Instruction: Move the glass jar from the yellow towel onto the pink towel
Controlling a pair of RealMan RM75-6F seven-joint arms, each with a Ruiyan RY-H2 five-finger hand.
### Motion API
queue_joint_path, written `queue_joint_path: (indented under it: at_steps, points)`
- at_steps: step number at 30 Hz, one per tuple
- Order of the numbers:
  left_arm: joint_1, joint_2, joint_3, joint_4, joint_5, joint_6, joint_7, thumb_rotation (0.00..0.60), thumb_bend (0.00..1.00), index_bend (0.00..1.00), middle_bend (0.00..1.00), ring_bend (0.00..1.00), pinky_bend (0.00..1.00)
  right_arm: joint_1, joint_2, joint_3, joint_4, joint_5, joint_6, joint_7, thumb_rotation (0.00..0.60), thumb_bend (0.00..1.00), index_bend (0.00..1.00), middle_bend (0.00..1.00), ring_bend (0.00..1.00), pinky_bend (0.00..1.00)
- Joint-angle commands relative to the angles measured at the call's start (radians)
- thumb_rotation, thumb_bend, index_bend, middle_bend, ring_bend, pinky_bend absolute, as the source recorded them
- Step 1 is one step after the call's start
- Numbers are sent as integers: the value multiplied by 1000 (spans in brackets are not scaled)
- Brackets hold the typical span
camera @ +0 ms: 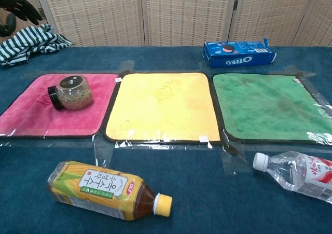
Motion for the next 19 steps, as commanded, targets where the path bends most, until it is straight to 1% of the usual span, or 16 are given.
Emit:
queue_joint_path:
  at_steps: [1,3,6,11,14,19]
  points:
    - [123,31,39,-68,-5,177,132,520,791,279,280,203,14,-5,8,-13,9,2,-21,27,600,69,125,113,172,254]
    - [162,30,52,-88,7,231,150,521,767,273,272,197,11,-9,8,-17,12,0,-22,38,600,68,112,100,167,254]
    - [223,34,74,-119,37,294,141,519,742,261,254,181,8,-23,7,-22,11,-6,-5,58,600,69,105,97,164,254]
    - [321,11,115,-128,123,415,136,523,741,250,239,171,8,-60,-1,-35,12,-21,45,50,600,68,105,97,164,254]
    - [372,0,145,-135,170,458,127,541,741,249,239,171,8,-86,-5,-44,5,-25,75,42,600,69,105,97,163,254]
    - [439,-8,171,-156,202,512,153,562,740,249,239,174,8,-143,-27,-57,0,-15,135,17,600,69,105,96,163,254]
